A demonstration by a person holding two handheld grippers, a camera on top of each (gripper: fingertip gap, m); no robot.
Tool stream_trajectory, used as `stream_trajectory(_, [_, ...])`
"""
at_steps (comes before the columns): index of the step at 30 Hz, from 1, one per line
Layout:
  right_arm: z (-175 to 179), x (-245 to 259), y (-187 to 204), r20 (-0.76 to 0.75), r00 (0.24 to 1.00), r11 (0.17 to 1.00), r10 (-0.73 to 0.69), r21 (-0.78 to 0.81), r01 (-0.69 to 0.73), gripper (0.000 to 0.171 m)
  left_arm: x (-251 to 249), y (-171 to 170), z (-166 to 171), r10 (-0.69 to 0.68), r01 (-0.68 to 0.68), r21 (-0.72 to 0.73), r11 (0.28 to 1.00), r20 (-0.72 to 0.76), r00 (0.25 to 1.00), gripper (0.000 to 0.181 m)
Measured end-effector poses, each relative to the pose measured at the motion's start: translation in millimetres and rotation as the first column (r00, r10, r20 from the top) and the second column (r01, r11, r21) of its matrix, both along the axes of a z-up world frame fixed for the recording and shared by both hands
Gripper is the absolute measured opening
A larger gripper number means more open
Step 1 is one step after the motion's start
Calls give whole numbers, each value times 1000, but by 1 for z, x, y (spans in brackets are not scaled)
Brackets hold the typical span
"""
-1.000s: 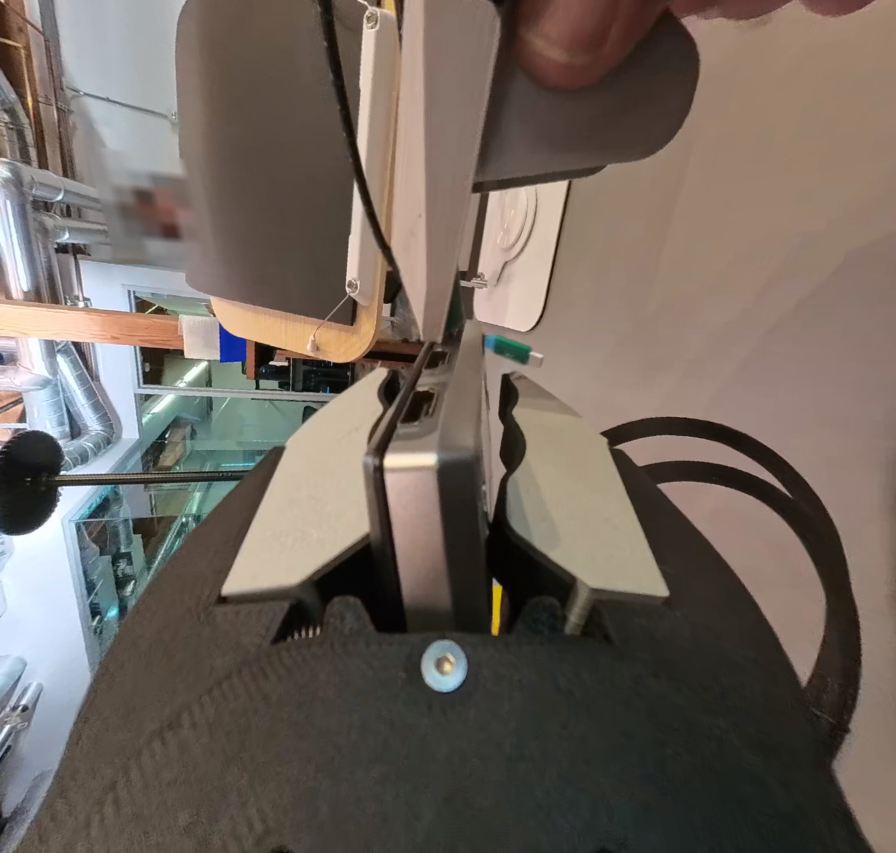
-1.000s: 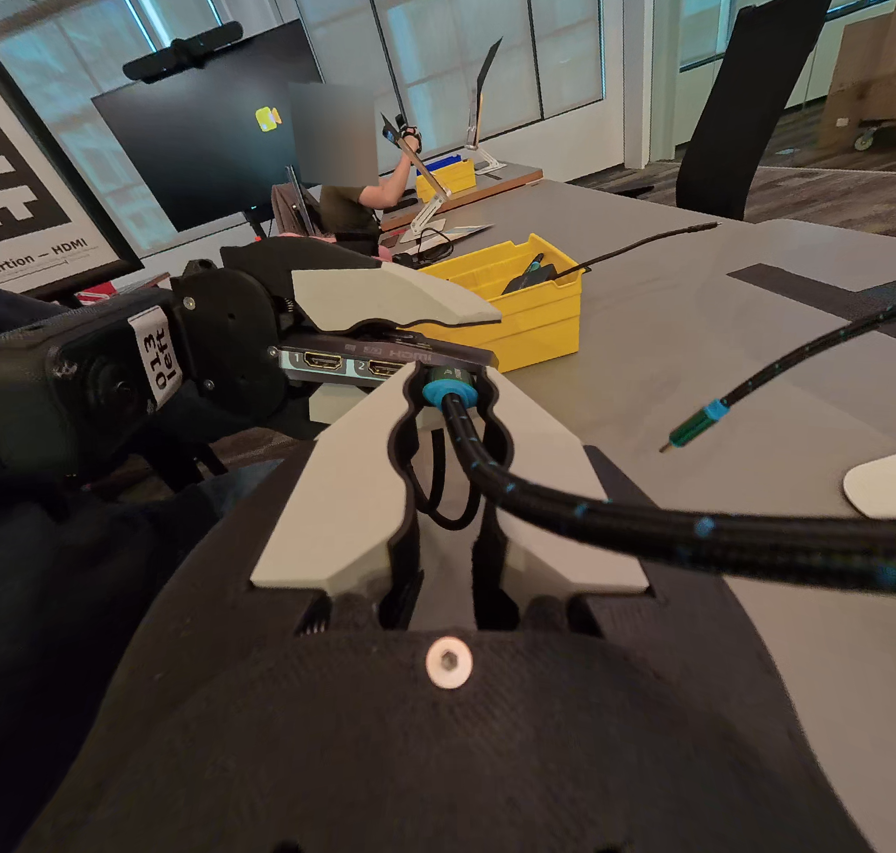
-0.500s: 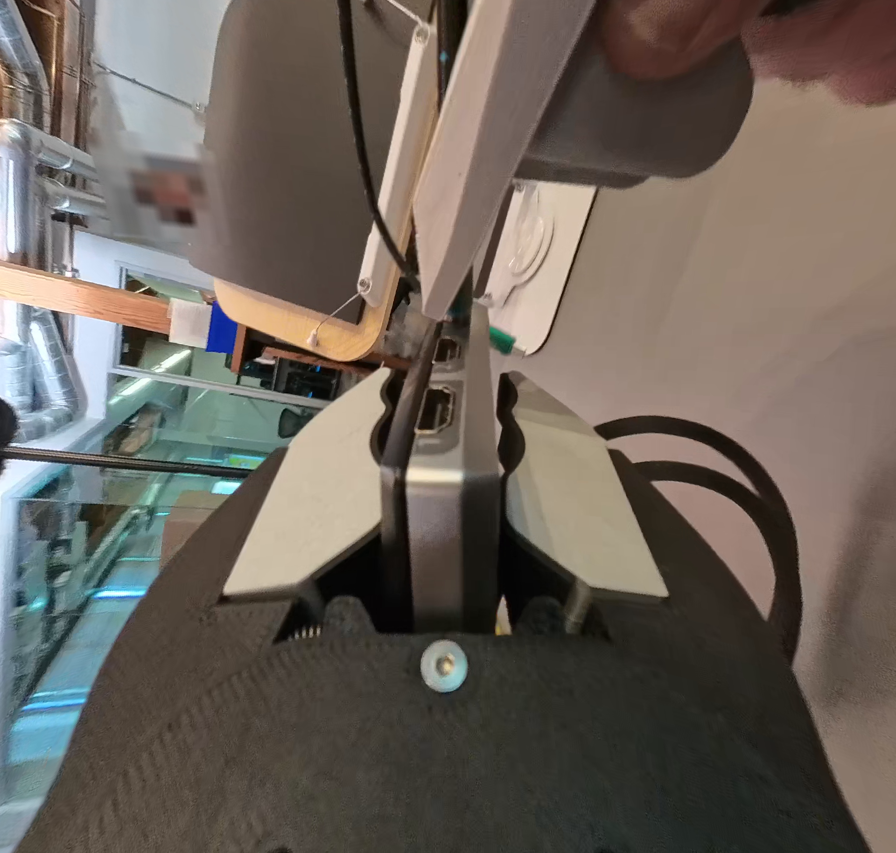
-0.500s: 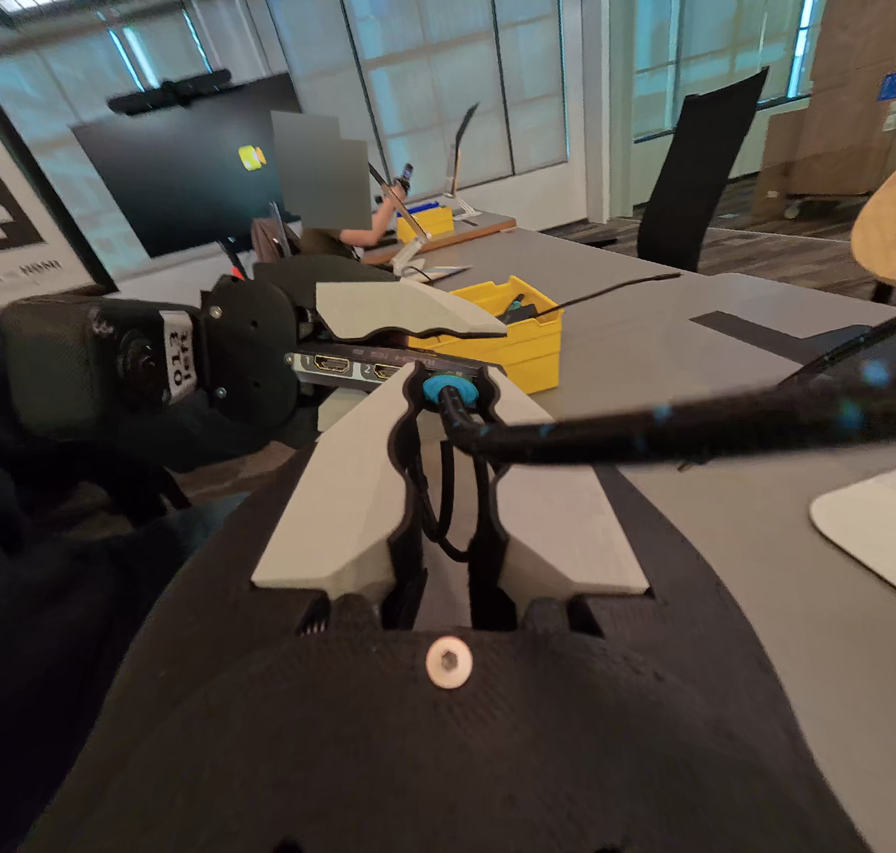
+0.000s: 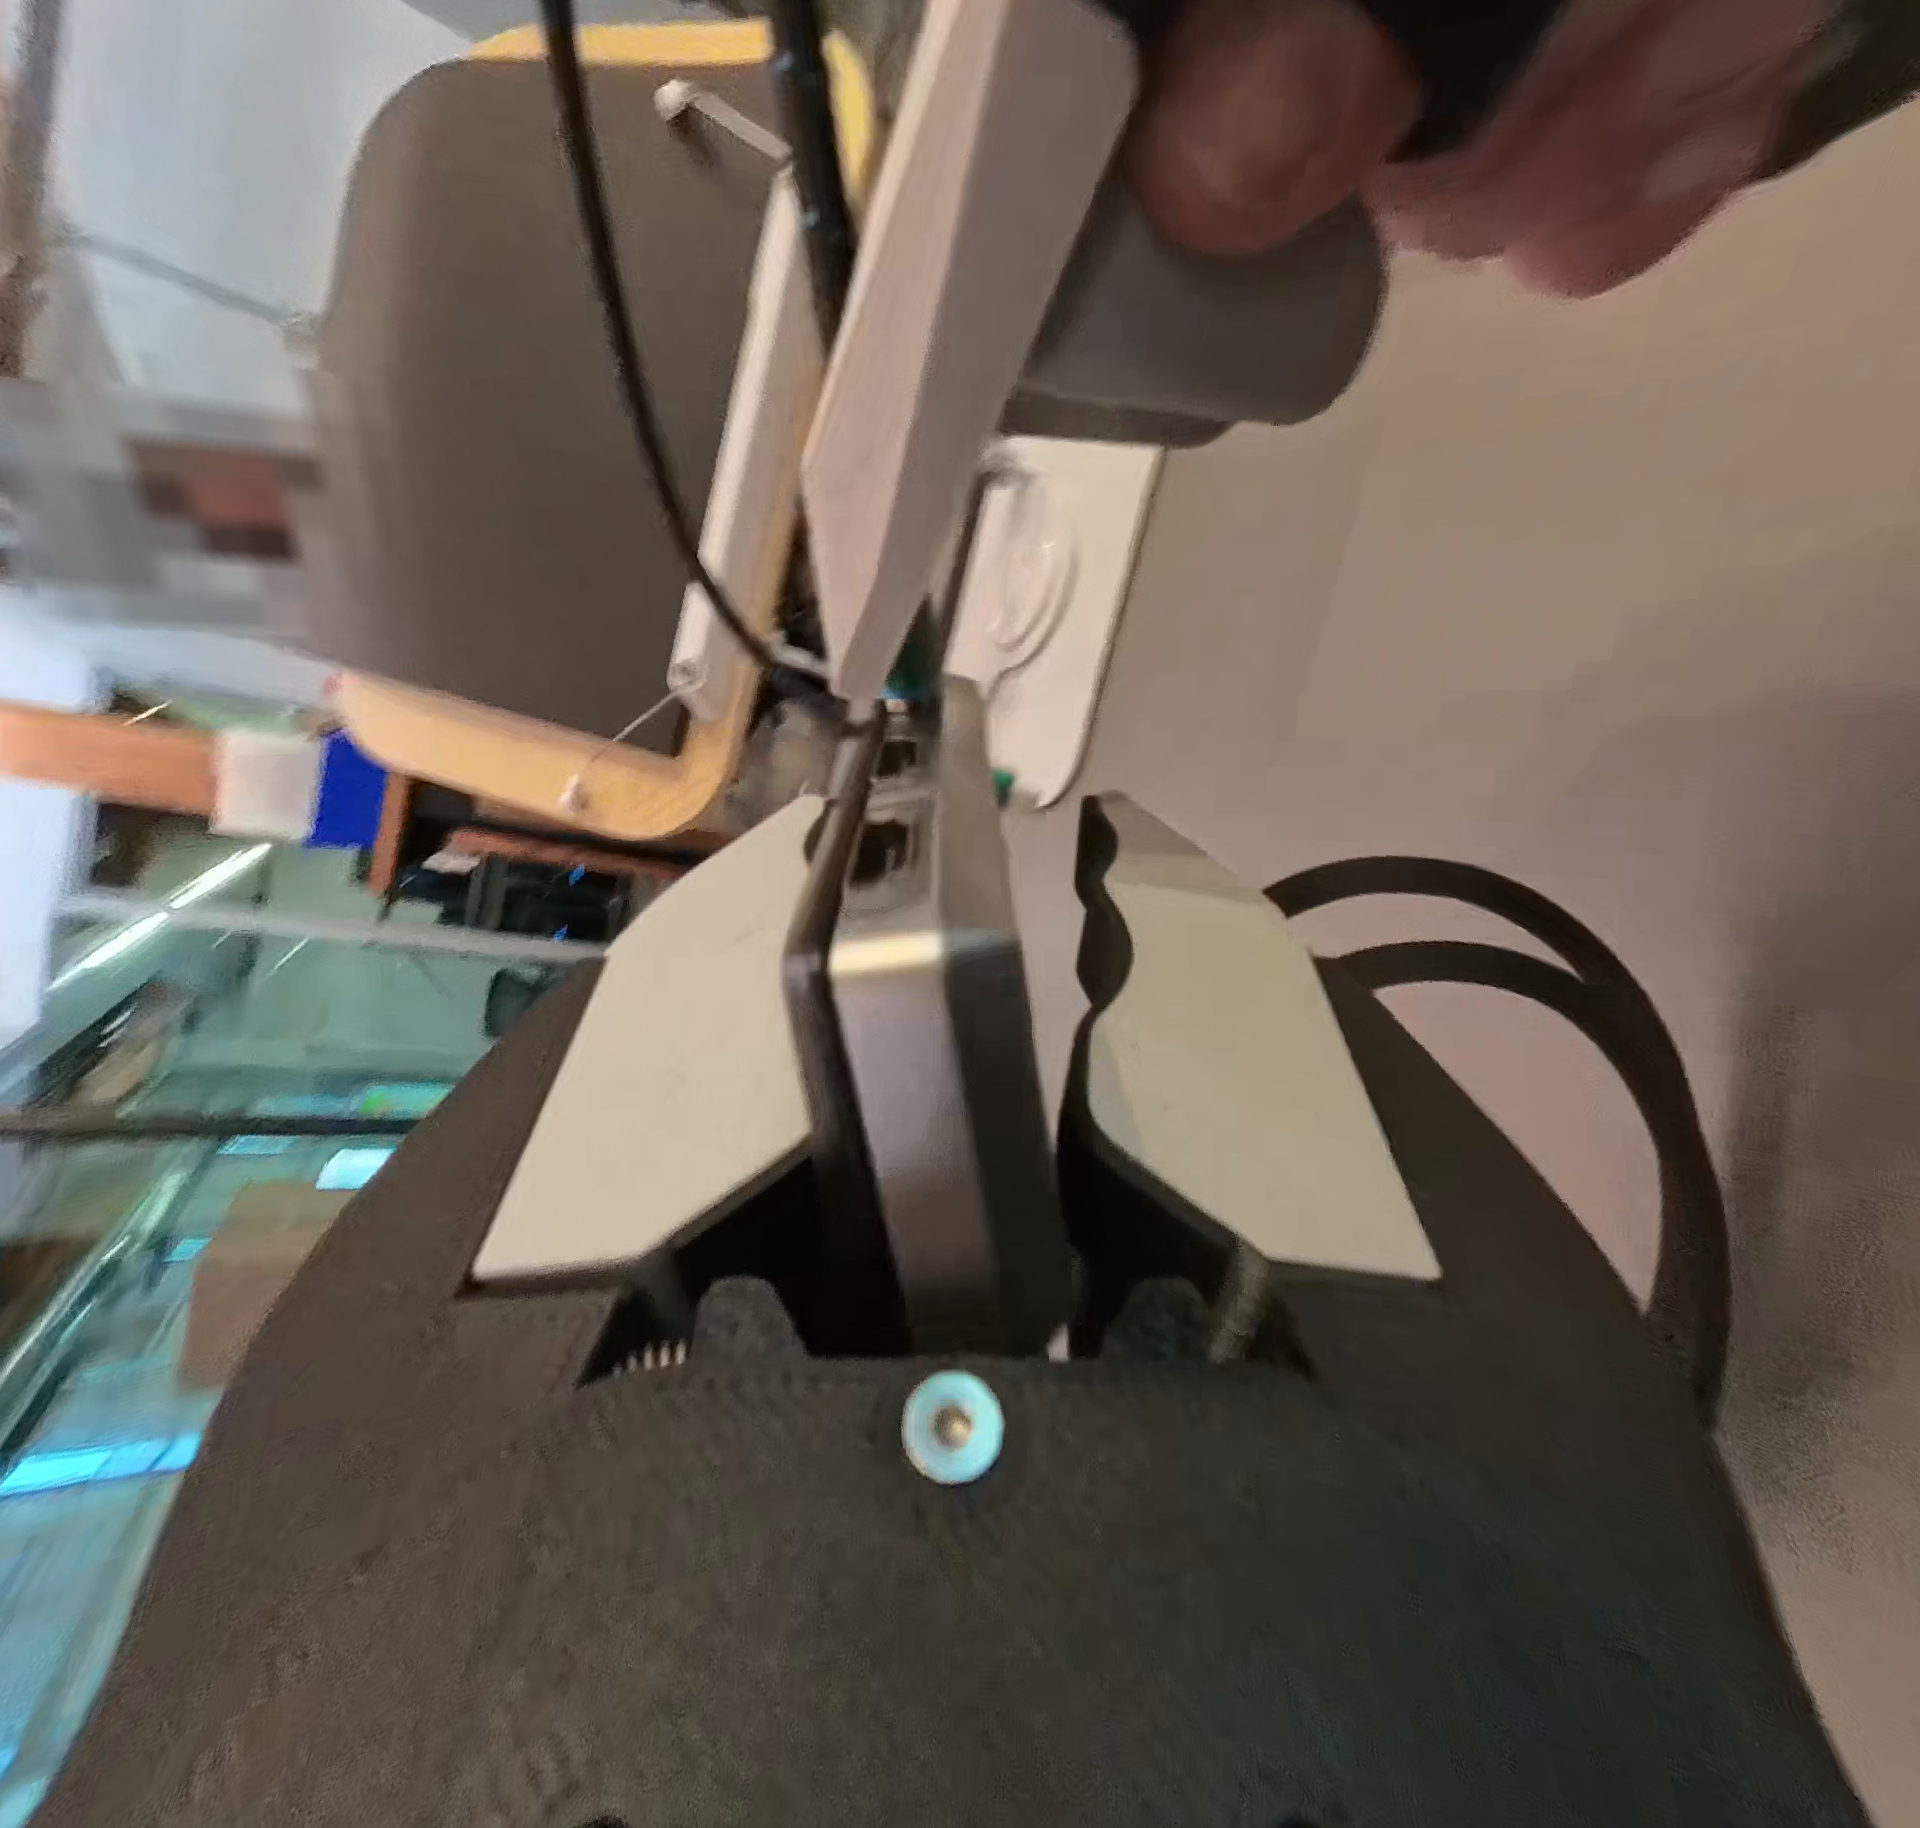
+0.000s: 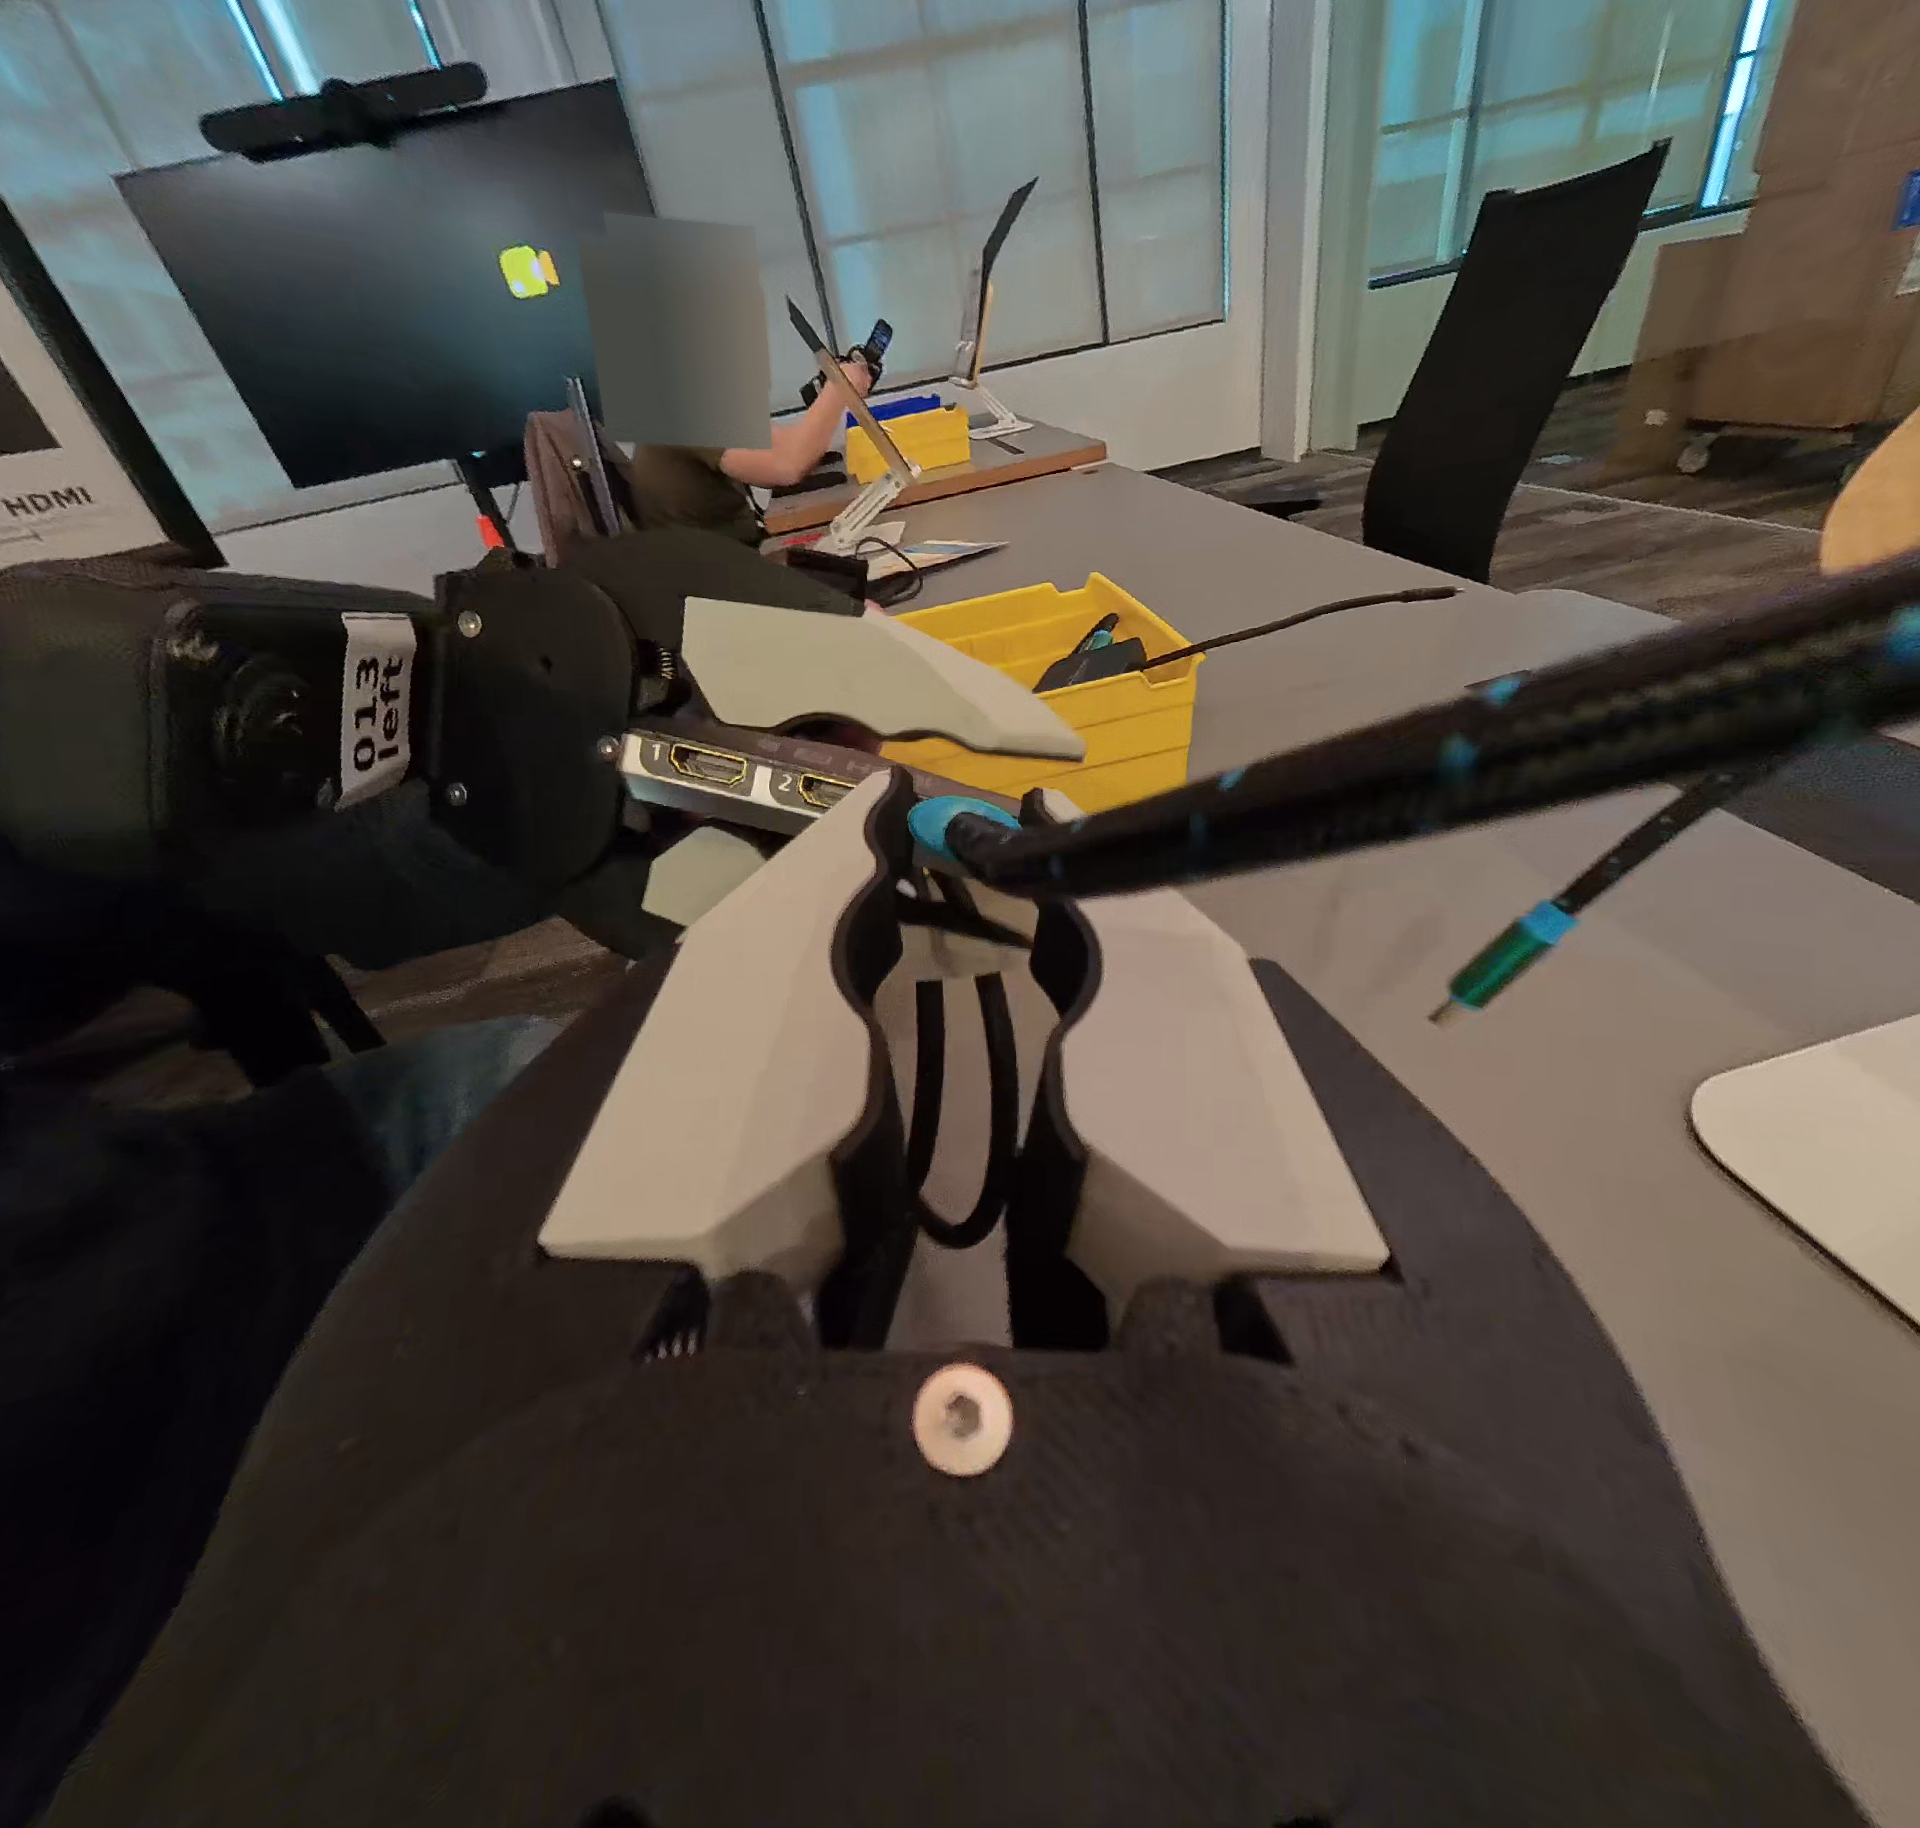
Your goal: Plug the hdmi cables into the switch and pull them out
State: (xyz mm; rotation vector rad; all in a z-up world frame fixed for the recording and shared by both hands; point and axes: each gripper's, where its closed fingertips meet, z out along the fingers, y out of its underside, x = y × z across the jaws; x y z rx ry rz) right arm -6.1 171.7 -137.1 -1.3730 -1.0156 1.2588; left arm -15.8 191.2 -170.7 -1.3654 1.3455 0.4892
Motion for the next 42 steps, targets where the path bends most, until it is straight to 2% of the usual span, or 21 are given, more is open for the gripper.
stream_trajectory(1, [0,1,-1,-11,1000,1000,15,4,-15,19,2,-5,-3,-33,34,-49,998,18,999,45])
stream_trajectory(2, [-1,1,-3,-15,999,999,40,4,-40,19,4,-9,-4,-47,53,-115,992,57,997,57])
stream_trajectory(5, [-6,2,-3,-27,997,997,71,-5,-71,19,10,-32,-13,-155,178,-312,933,98,983,75])
stream_trajectory(7, [-10,4,-2,-24,997,997,79,-1,-79,19,8,-50,-14,-181,259,-504,824,199,963,86])
stream_trajectory(13, [-12,6,-5,-48,990,991,131,10,-131,19,0,-51,13,-148,449,-648,615,464,873,114])
stream_trajectory(17, [-15,1,-11,-23,987,986,162,40,-161,19,8,-60,-15,-174,458,-799,389,424,889,146])
stream_trajectory(20, [-17,-1,-14,-4,986,984,168,56,-168,19,15,-62,-30,-206,427,-846,321,377,903,144])
stream_trajectory(24, [-19,1,-11,7,988,986,157,63,-157,19,23,-67,-42,-254,377,-865,331,303,919,128])
stream_trajectory(28, [-23,-3,-14,27,986,983,166,69,-168,19,26,-69,-57,-284,343,-870,355,249,926,127])
stream_trajectory(33, [-25,0,-15,58,985,982,165,86,-170,19,32,-69,-58,-275,389,-840,379,300,914,126])
stream_trajectory(36, [-29,3,-15,117,981,979,154,114,-167,19,33,-66,-58,-266,404,-826,392,319,910,125])
stream_trajectory(40, [-41,7,-11,245,966,975,85,178,-131,19,29,-61,-63,-267,362,-833,418,268,926,125])
stream_trajectory(42, [-43,9,-11,241,967,977,87,171,-130,19,26,-60,-63,-269,334,-840,427,234,934,125])
